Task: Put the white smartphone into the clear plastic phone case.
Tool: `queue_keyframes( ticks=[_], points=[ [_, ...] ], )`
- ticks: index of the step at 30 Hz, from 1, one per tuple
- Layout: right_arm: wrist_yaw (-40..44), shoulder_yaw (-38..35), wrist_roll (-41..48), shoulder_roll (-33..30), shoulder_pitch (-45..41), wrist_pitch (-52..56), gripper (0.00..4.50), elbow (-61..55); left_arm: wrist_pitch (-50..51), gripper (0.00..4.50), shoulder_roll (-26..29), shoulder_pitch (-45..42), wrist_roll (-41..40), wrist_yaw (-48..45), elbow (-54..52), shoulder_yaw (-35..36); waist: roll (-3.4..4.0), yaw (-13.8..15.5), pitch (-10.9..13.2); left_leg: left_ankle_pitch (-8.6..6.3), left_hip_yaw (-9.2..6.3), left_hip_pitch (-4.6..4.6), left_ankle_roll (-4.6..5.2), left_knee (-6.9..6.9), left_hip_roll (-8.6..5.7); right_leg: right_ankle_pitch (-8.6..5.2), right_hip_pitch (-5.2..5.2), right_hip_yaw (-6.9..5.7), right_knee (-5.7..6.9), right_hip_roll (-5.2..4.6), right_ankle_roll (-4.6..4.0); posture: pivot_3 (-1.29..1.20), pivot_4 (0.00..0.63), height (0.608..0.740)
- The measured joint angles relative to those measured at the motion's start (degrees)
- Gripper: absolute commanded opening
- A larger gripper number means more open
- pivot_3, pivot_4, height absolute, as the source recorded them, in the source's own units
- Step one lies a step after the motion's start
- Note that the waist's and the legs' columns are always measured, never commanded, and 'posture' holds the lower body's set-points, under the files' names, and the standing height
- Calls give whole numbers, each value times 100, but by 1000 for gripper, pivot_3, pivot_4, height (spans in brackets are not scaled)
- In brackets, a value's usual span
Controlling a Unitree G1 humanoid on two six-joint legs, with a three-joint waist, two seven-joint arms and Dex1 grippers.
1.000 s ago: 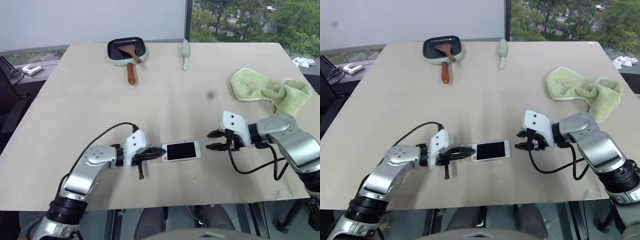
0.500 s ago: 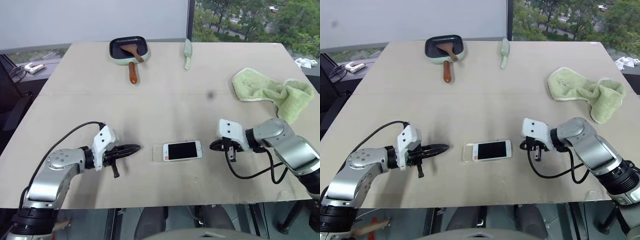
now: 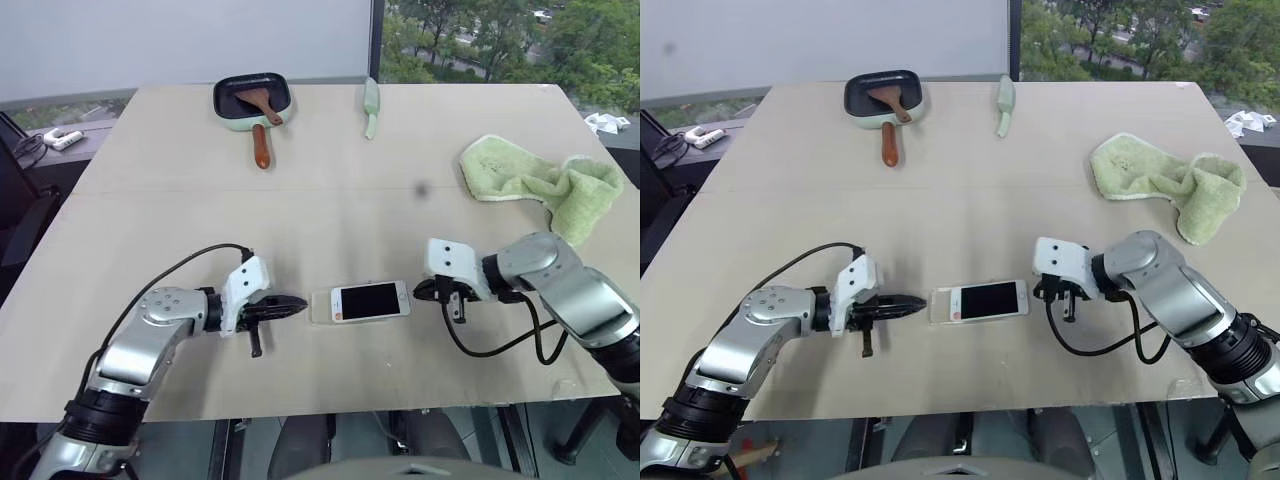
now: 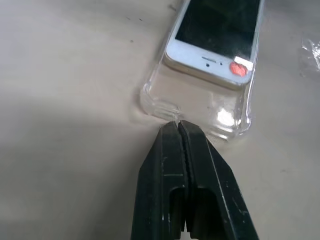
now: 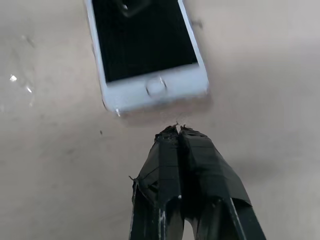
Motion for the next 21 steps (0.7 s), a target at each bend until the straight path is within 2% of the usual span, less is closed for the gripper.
queue_keyframes(
  ticks=[21],
  points=[
    [-93,437,-125,267,-248,425,43,-147,-483,0,-700,-27,119,-1,371,-82,2,142,-7,0,-6,4,0,6,-22,0,6,-1,2,-6,0,0,150,740]
  ],
)
